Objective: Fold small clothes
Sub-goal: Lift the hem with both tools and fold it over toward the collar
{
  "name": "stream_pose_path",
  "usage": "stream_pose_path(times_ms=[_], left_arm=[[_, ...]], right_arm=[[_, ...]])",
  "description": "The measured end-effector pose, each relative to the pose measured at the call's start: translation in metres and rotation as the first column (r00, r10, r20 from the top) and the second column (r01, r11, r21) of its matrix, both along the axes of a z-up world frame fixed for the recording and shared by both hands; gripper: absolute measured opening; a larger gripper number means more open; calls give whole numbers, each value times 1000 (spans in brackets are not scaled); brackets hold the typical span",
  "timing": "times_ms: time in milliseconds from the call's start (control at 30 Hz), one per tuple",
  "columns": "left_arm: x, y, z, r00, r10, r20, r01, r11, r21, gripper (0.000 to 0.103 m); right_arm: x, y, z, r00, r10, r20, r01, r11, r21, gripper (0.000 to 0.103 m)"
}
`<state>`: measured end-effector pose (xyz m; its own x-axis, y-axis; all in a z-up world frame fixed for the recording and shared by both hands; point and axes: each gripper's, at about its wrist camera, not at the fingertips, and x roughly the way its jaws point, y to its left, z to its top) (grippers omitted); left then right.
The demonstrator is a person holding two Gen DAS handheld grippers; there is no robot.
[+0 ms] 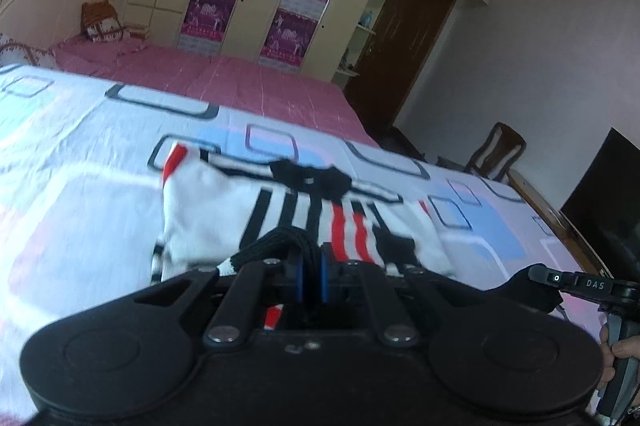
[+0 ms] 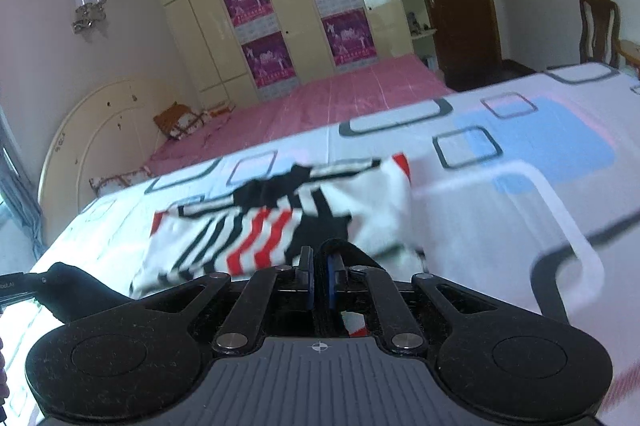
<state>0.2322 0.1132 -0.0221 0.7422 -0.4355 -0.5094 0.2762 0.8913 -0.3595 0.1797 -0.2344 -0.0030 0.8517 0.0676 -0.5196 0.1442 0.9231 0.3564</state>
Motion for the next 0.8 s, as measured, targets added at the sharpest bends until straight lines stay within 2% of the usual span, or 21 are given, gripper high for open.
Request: stream_pose_path(times_ms=[333, 633, 800], left_arm=[[93, -14, -2, 999, 50, 12, -50, 999, 13, 8], [163, -27, -35, 993, 110, -39, -106, 990, 91, 8], [195, -32, -56, 988, 133, -76, -121, 982, 146, 8]], right_arm=[[104, -37, -5, 1000, -27, -14, 28, 999, 36, 5], [194, -59, -47, 993, -40, -115, 53, 992, 112, 5], [229, -73, -77, 983, -62, -172, 88, 984, 152, 5]])
